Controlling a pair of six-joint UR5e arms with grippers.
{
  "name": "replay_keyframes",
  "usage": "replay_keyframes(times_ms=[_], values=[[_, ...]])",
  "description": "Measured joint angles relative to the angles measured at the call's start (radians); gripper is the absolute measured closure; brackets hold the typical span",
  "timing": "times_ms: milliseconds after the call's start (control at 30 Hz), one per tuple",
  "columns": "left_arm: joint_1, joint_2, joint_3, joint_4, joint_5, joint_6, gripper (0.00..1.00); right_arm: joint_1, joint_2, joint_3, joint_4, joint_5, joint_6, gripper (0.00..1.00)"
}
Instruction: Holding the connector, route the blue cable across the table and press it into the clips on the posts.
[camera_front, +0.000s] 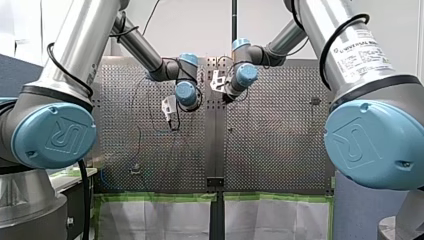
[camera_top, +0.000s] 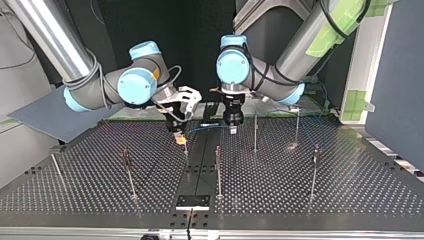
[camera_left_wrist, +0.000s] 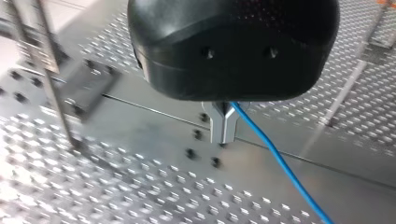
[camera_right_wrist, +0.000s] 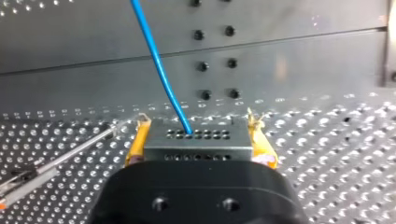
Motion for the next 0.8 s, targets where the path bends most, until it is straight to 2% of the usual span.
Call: replay_keyframes(times_ms=[167,367,633,800], values=[[-0.004,0.041,0.0,-0.02,-0.001,0.002,1.0,-0.004,-0.043,0.008,0.006,-0.033,0.002,1.0],[-0.011,0.091,0.0,-0.038,-0.002,0.007,1.0,-0.008,-0.101,0.009,0.011,-0.049,0.005,1.0],[-0.017,0.166,0.0,-0.048,-0.001,0.008,1.0,-0.02,-0.172,0.009,0.06,-0.087,0.005,1.0],[-0.016,0.213,0.0,-0.04,0.005,0.009,1.0,-0.022,-0.203,0.009,0.068,-0.104,0.004,1.0]])
